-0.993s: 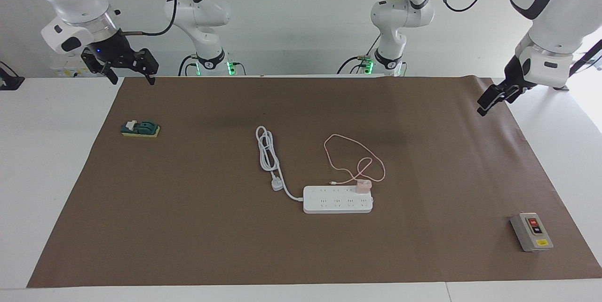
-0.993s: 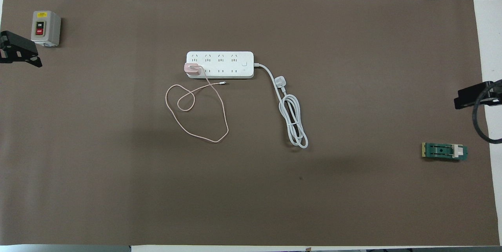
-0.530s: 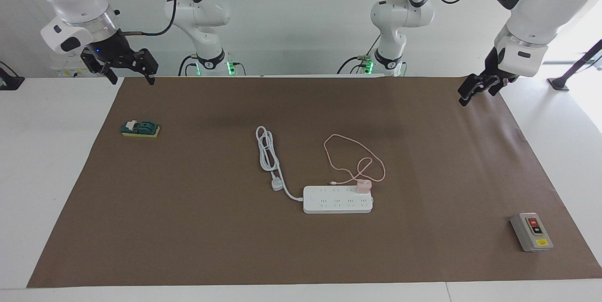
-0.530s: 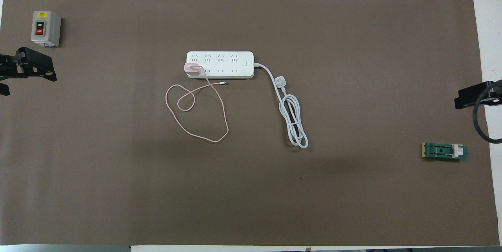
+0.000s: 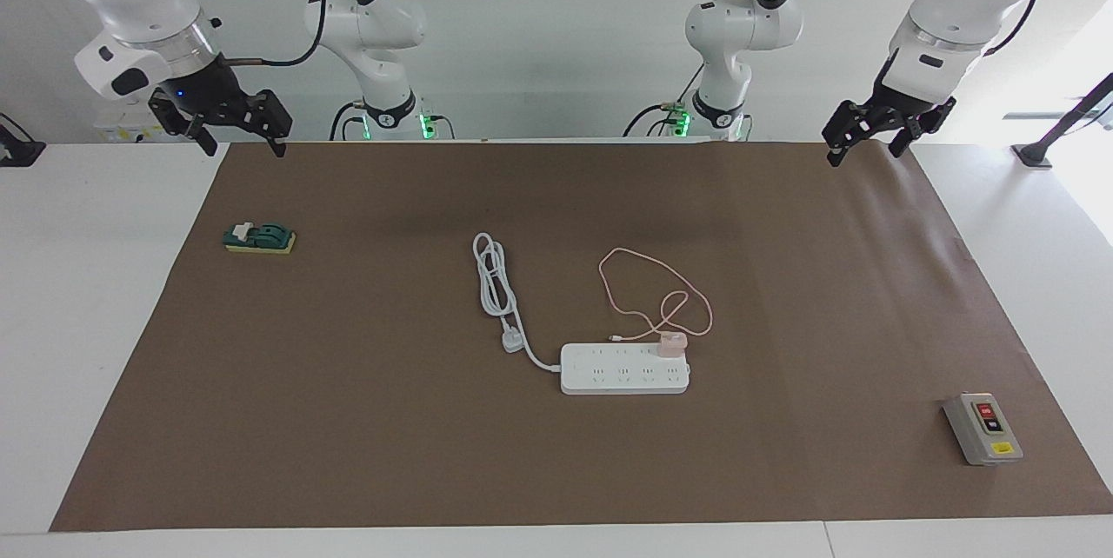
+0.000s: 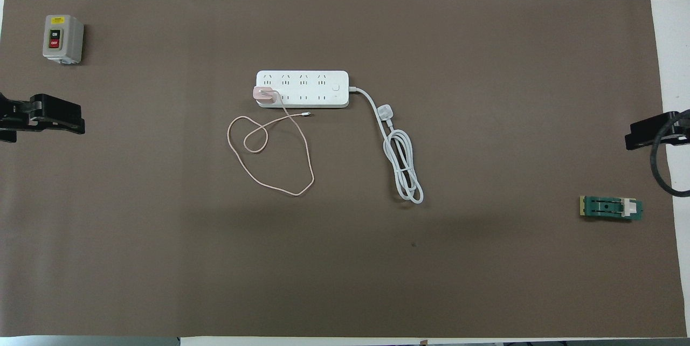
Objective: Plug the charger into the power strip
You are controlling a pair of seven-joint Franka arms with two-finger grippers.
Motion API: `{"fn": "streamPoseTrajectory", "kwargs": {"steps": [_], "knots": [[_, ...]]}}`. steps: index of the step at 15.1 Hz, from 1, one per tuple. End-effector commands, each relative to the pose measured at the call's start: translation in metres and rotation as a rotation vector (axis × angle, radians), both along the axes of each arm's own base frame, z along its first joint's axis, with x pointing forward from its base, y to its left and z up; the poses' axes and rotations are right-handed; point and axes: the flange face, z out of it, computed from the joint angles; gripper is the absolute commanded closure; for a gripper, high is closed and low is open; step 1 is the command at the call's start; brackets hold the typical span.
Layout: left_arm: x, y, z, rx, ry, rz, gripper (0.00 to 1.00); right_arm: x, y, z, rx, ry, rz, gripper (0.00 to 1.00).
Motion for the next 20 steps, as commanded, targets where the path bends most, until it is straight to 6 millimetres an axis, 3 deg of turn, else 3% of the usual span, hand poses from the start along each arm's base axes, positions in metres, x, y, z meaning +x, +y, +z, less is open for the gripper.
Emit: {"fn": "streamPoseTrajectory", "kwargs": {"steps": [1, 5, 20], "knots": [[-0.0161, 0.0030, 0.0047, -0.007, 0.011, -0.028, 0.00, -0.0061, -0.0037, 0.0031, -0.006, 0.003, -0.016, 0.00], [-0.0172, -0.0054, 0.0024, -0.047, 0.031, -0.028, 0.00, -0.0061, -0.0037, 0.0031, -0.006, 0.003, -0.014, 0.00], [-0.0209, -0.0052, 0.0001, -0.059, 0.089, -0.012, 0.00, -0.0062, -0.0045, 0.0038, -0.006, 0.001, -0.017, 0.00]]}}
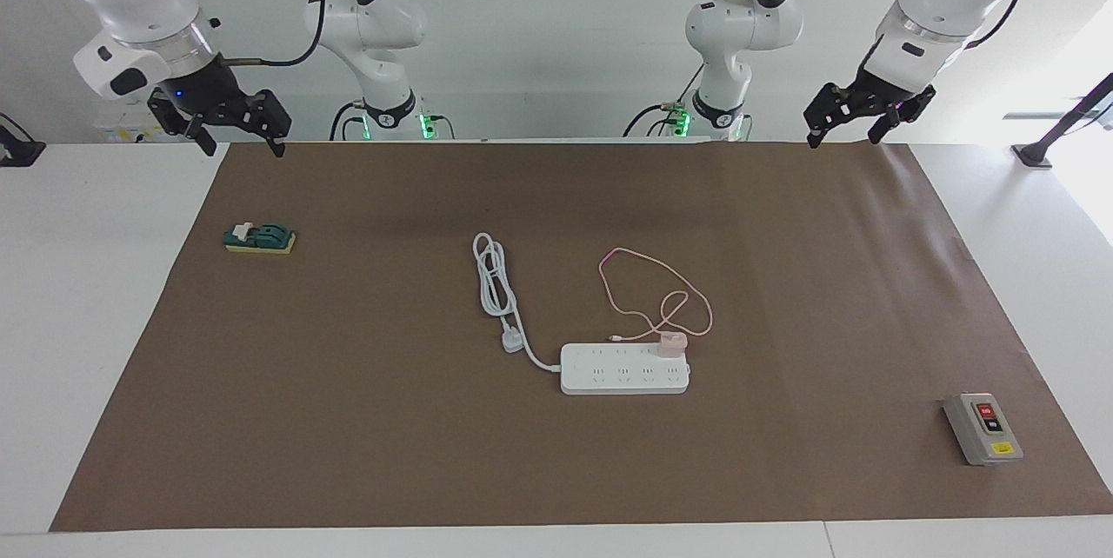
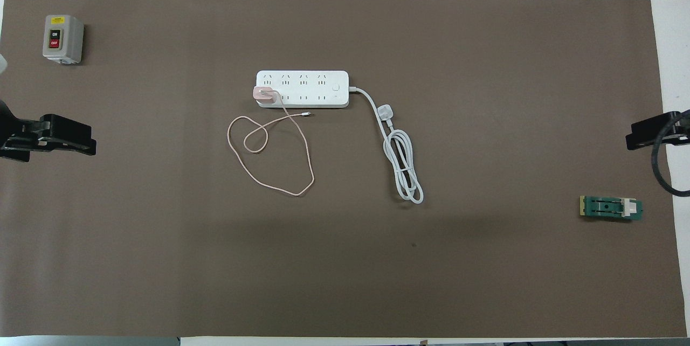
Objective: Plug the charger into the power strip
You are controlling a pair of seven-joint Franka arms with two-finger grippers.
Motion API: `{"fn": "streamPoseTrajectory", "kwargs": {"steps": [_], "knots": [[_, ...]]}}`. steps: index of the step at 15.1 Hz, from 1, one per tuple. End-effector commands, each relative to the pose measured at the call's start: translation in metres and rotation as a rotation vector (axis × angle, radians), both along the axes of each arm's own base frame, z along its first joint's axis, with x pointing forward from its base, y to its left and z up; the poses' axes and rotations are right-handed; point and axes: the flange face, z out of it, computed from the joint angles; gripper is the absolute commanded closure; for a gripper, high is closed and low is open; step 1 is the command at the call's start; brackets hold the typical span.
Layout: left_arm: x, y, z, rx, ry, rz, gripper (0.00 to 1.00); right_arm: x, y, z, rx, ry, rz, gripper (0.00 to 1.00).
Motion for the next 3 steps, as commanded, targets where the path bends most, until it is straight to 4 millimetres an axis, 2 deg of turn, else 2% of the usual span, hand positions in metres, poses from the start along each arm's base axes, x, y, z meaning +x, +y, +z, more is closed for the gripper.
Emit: {"fn": "streamPoseTrajectory", "kwargs": {"steps": [1, 3], "knots": [[-0.0050, 0.0037, 0.0021, -0.007, 0.010, 0.006, 0.00, -0.0061, -0.0034, 0.0038, -0.006, 0.001, -0.015, 0.00], [-0.0050, 0.0035, 0.0028, -0.009, 0.009, 0.003, 0.00, -0.0061, -0.0034, 0.0038, -0.006, 0.001, -0.015, 0.00]]}}
